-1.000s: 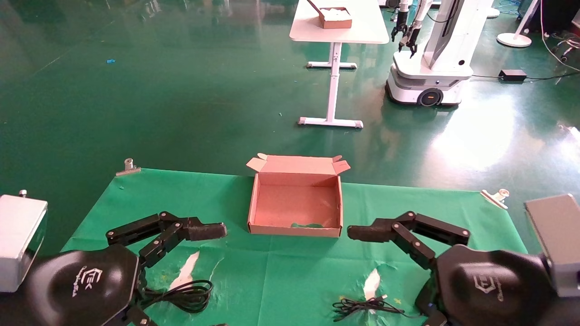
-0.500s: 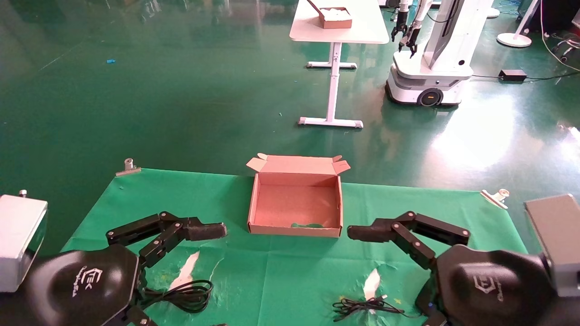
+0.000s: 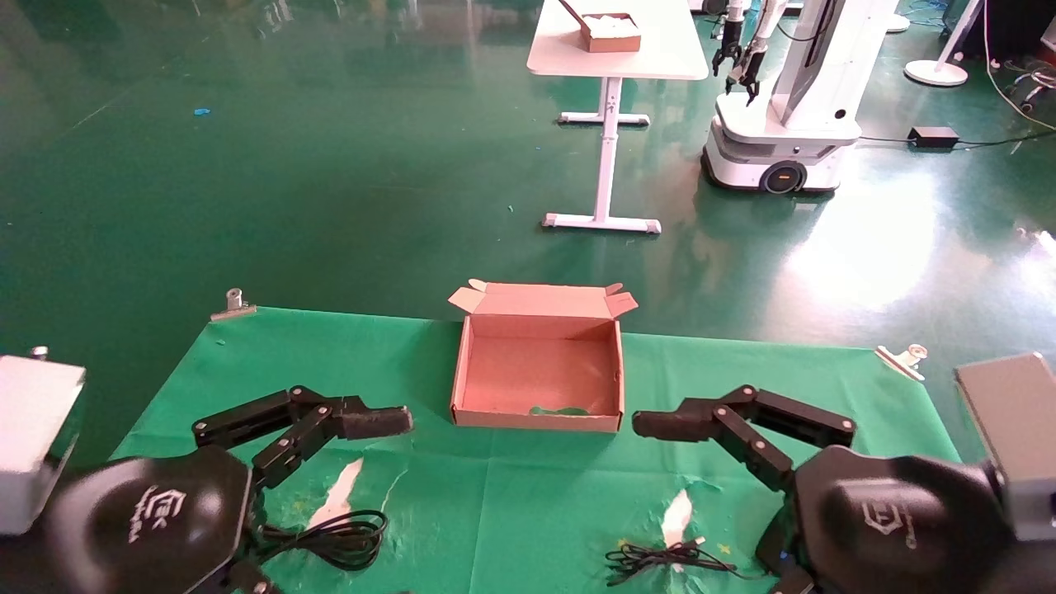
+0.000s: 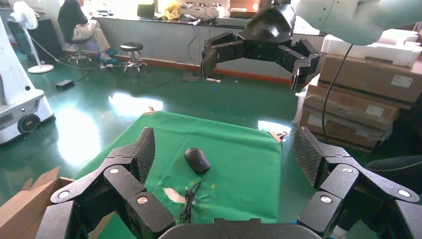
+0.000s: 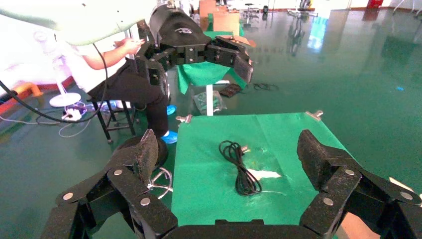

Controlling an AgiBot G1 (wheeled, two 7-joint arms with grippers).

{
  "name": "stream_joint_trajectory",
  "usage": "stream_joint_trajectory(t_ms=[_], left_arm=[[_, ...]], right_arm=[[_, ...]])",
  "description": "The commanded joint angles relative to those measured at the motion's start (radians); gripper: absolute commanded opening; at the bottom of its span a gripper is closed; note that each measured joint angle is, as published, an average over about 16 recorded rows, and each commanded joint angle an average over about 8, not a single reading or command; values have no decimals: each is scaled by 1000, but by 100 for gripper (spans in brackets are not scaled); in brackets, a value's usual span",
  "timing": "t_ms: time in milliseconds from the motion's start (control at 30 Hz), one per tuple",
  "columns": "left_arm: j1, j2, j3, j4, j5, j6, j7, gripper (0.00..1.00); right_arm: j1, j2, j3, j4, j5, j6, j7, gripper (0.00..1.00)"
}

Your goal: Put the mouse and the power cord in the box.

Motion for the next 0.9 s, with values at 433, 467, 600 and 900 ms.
stream_joint_trajectory(t_ms=[433, 467, 600, 900], left_arm=[[-229, 74, 277, -49, 733, -24, -192, 100], [-243, 86, 293, -49, 781, -29, -208, 100], [-280, 120, 335, -50, 906, -37, -256, 100], [-300, 155, 363, -29, 993, -58, -261, 100]], right_arm=[[68, 5, -150, 50, -430, 77, 47, 100], [78, -3, -159, 55, -460, 81, 56, 100], [102, -29, -177, 61, -525, 91, 79, 100], [107, -42, -181, 46, -544, 89, 79, 100]])
